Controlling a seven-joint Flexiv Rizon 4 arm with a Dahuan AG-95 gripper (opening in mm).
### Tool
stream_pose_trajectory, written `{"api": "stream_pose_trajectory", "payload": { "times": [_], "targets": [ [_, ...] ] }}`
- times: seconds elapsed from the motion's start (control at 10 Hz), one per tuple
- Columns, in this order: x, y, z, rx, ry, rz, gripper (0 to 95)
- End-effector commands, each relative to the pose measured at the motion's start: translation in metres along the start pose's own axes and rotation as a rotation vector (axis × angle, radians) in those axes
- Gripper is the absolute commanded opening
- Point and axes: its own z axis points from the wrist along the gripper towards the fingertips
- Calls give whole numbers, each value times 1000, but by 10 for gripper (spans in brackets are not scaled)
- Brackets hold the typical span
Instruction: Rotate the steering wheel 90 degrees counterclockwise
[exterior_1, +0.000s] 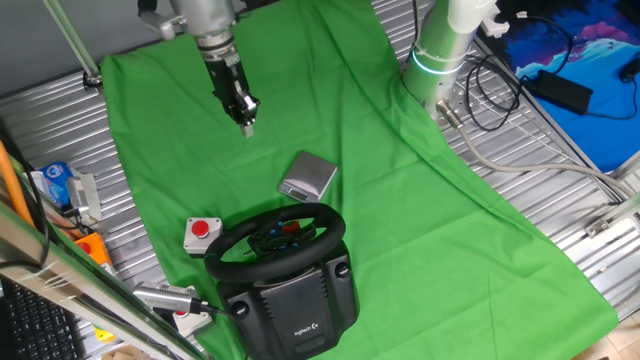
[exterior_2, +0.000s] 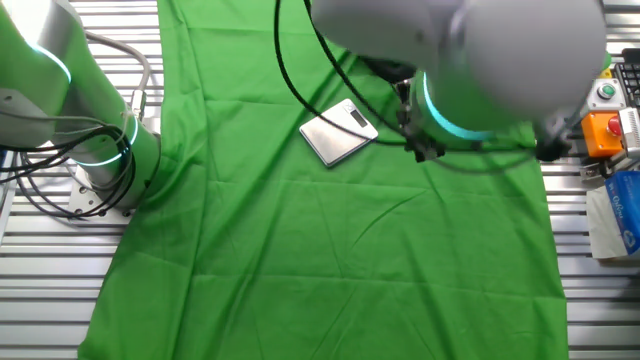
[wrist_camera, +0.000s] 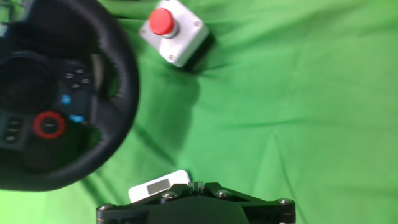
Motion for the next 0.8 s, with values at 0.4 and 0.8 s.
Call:
{"api": "stream_pose_trajectory", "payload": {
  "times": [0.4, 0.8],
  "targets": [
    [-1, 1, 1, -49, -12, 49, 0],
    [-1, 1, 1, -68, -16, 65, 0]
  ]
}}
